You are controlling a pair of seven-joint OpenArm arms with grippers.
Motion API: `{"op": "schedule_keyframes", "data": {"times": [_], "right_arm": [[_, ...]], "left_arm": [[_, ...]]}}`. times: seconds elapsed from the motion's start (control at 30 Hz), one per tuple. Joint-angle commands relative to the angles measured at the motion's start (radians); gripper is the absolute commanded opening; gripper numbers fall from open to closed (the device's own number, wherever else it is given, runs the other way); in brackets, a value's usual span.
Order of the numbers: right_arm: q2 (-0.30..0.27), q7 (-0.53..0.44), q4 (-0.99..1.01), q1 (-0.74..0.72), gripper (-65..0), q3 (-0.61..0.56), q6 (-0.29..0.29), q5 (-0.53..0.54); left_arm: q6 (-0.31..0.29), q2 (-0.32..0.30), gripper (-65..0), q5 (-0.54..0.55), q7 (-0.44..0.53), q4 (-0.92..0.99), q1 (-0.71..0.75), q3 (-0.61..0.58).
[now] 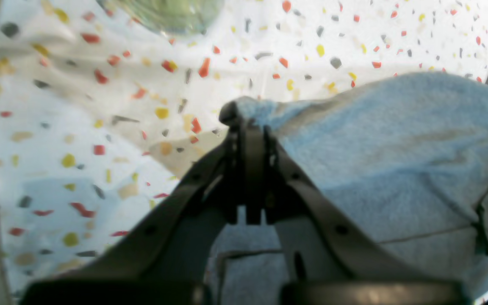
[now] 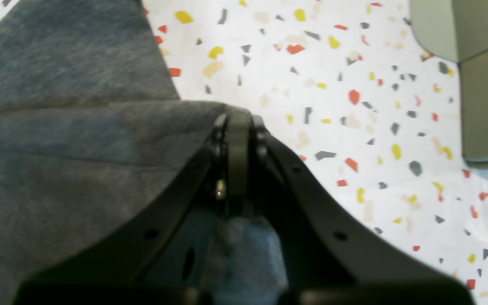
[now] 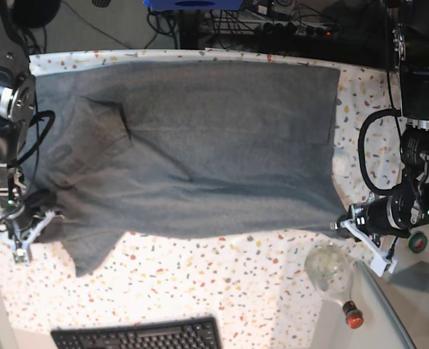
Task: Layout the t-shirt on the table in an organized manner, then fold the t-shirt properly
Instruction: 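Hold the t-shirt edge with both grippers and lift it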
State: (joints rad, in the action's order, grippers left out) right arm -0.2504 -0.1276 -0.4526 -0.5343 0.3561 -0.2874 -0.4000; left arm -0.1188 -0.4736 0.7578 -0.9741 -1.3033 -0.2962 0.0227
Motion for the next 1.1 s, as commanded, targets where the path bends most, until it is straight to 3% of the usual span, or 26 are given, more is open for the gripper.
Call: {"op": "schedule_keyframes", "data": {"times": [0.0,0.7,0.93,1.07], "right_arm": [[-0.019,-0.03,-0.016,-0.046,-65.0,0.002,0.007,0.008],[-0.05,-0.028,-0.024,-0.01,-65.0,0.002,0.007,0.008],[-0.045,-0.022,-0.136,0.067,-65.0,0.005,0.007,0.008],[-0.043,0.012,-0.22,0.119,-65.0,0.067,0.004,0.008]], "left_arm": [[-0.003,-0.012,-65.0,0.01,0.016,-0.017,-0.022,0.006],[-0.003,-0.012,-65.0,0.007,0.001,-0.08,0.07,0.007],[-0.003,-0.017,-65.0,0.009,-0.003,-0.098,0.102,0.021],[-0.003,-0.04,-65.0,0.015,-0.004,-0.154,0.142,0.021]]}}
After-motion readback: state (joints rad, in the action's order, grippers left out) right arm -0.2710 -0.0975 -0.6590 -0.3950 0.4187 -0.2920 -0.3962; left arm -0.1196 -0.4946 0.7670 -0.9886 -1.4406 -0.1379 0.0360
